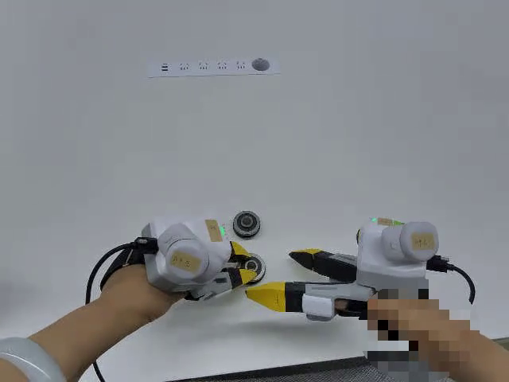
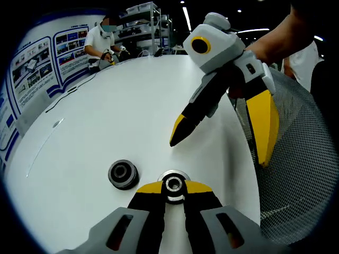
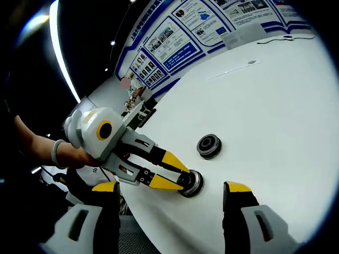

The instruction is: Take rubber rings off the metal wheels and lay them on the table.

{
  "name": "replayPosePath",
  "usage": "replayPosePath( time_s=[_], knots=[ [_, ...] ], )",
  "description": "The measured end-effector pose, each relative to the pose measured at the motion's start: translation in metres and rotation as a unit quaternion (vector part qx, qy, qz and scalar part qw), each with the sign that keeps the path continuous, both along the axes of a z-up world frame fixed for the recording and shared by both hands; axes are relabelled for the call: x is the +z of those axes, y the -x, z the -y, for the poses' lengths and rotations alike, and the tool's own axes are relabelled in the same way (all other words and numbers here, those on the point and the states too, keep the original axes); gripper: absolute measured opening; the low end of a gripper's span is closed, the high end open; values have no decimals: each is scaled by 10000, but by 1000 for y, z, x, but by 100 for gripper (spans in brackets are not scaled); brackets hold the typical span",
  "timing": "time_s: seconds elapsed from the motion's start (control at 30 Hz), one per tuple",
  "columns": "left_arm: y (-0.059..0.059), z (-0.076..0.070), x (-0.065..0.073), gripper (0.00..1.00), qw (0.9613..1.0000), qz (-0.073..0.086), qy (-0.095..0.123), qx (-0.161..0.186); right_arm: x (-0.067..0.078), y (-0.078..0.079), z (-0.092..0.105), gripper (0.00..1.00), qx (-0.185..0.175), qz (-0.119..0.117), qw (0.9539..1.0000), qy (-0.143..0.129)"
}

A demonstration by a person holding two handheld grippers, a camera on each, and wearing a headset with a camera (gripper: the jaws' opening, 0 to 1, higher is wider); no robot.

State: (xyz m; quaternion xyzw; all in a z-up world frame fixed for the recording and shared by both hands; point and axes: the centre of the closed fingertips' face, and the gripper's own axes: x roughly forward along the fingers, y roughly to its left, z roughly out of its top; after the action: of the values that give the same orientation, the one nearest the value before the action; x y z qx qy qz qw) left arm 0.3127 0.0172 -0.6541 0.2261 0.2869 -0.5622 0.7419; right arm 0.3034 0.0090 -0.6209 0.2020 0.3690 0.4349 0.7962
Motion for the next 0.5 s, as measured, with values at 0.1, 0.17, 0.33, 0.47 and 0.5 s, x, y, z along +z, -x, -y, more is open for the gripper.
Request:
replayPosePath(
  time_s=[0.1, 0.17, 0.33, 0.47, 0.5],
  knots=[
    [-1, 0, 0, 12, 10000, 3, 8, -5, -1, -2, -1, 78, -20, -104, 9999, -32],
    [-1, 0, 0, 12, 10000, 5, 17, -4, -2, -4, -3, 78, -47, -163, 9998, -75],
    [-2, -1, 0, 12, 10000, 11, 45, -8, -1, -5, -9, 77, -114, -419, 9987, -269],
    [-3, -2, 0, 12, 10000, 8, 62, -16, -1, -6, -13, 76, -101, -537, 9978, -369],
    [-3, -2, 0, 12, 10000, 7, 63, -21, -1, -6, -14, 76, -90, -541, 9978, -372]
  ],
)
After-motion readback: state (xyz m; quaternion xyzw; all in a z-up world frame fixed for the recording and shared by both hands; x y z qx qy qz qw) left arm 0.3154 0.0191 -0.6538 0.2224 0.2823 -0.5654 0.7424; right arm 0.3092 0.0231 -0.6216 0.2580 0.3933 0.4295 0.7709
